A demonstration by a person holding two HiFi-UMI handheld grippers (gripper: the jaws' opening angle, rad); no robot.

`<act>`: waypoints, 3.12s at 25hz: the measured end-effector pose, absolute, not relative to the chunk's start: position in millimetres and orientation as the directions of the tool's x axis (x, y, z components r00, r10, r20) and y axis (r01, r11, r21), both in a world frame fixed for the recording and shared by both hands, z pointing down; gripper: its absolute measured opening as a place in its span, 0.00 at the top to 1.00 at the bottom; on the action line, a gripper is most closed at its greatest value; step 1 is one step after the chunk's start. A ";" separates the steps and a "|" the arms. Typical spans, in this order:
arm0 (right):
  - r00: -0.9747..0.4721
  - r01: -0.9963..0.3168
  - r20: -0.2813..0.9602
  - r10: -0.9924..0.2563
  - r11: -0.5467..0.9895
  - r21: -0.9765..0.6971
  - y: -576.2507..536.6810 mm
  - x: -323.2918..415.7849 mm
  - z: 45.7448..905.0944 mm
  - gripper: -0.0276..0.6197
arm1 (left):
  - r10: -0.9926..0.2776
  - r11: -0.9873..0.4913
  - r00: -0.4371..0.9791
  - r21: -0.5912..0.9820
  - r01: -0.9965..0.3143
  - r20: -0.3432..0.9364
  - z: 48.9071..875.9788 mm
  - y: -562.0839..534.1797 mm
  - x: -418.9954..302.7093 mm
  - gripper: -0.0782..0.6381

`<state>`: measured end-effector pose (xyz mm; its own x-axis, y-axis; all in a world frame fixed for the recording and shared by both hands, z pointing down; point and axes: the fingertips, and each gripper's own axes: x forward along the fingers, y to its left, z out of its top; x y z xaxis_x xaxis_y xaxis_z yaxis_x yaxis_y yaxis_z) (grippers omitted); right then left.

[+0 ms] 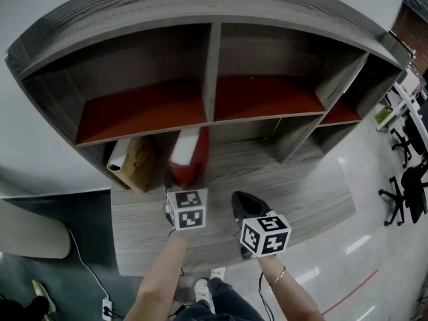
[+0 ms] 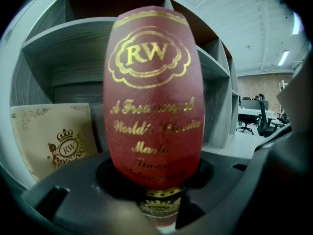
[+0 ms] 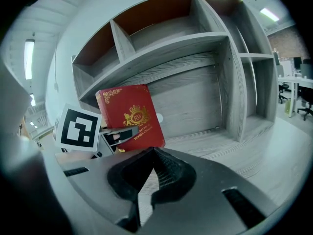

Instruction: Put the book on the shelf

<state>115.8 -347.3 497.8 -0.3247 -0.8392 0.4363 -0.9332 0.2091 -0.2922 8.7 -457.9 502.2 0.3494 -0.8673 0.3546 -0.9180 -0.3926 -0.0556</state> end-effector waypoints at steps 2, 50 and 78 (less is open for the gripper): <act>-0.323 -0.934 0.441 -0.837 0.207 -0.291 -350.3 119.0 499.9 0.94 | -0.870 -0.393 0.349 -0.063 -0.917 0.349 499.7 -463.5 11.1 0.59; -0.315 -0.928 0.412 -0.855 0.185 -0.325 -324.0 115.7 484.9 0.94 | -0.885 -0.414 0.385 -0.066 -0.908 0.261 465.8 -443.9 12.8 0.48; -0.373 -0.909 0.293 -0.880 0.283 -0.307 -260.3 60.3 440.5 0.94 | -0.830 -0.501 0.494 0.043 -0.864 0.258 445.8 -328.1 -31.8 0.87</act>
